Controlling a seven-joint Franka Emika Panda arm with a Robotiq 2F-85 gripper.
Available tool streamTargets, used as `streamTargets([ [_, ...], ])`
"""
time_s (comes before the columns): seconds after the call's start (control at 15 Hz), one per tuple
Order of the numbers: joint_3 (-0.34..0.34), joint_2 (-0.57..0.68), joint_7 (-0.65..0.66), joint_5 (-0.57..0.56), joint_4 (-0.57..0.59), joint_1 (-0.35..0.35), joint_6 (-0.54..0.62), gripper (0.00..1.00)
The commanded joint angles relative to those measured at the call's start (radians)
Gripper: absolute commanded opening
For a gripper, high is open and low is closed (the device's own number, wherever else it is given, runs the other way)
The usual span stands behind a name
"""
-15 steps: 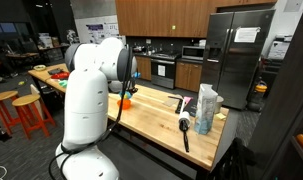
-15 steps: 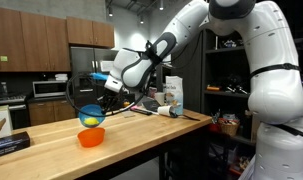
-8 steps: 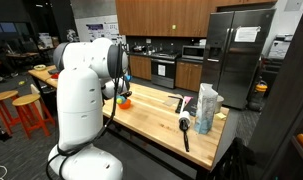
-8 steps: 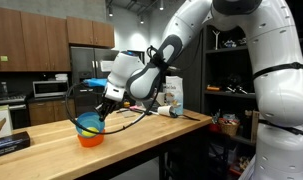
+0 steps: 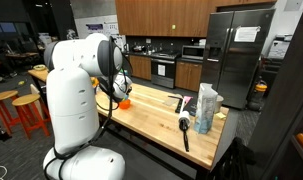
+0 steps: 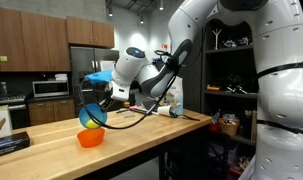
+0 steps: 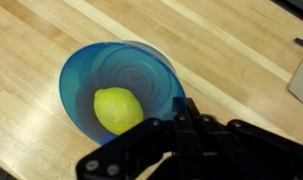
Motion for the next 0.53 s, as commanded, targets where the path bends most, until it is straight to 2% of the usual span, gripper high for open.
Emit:
streamTargets([
  [0.0,-0.030,-0.027,0.265,-0.258,0.018,0.050,-0.020,0.01],
  [0.27,-0.008,-0.018,0.532,-0.502,0.025,0.079,-0.055,0.01],
  [0.47,0.009,-0.020,0.746,-0.713,0.042,0.100,-0.129,0.01],
])
